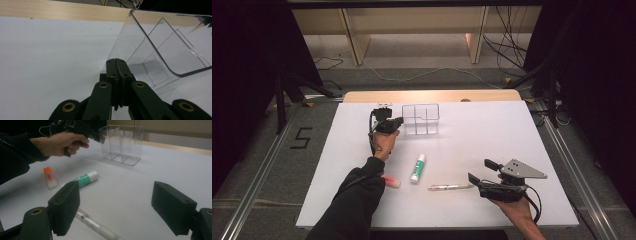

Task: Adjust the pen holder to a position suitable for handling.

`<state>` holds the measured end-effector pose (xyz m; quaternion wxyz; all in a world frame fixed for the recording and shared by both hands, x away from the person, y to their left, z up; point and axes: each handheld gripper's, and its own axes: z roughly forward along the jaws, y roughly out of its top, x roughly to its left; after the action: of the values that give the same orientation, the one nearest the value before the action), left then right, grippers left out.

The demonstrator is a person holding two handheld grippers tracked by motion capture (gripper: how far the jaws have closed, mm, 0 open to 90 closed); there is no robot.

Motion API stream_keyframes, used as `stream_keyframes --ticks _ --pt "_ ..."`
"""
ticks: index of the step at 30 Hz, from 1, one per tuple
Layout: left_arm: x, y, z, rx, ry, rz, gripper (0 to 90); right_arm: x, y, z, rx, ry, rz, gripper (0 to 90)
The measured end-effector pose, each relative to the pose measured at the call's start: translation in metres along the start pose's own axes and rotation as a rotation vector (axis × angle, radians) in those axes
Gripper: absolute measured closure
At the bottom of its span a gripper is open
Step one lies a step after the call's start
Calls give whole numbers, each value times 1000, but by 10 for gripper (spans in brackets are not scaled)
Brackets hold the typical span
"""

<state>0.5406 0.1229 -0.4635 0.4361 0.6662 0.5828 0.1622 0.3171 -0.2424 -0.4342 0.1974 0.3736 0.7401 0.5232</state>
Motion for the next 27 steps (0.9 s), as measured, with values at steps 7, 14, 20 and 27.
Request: stream_keyframes --ticks 7,14,20,27 --pt "-11 1 6 -6 -5 -2 895 0 0 0 -1 0 -2 239" --pt "-19 2 10 -3 -8 -8 895 0 0 -1 -3 1 -2 239" --pt "-25 2 12 4 -8 0 895 0 0 -1 -4 2 -1 241" --pt "-30 4 17 4 -5 0 895 0 0 -1 -4 5 -4 242"
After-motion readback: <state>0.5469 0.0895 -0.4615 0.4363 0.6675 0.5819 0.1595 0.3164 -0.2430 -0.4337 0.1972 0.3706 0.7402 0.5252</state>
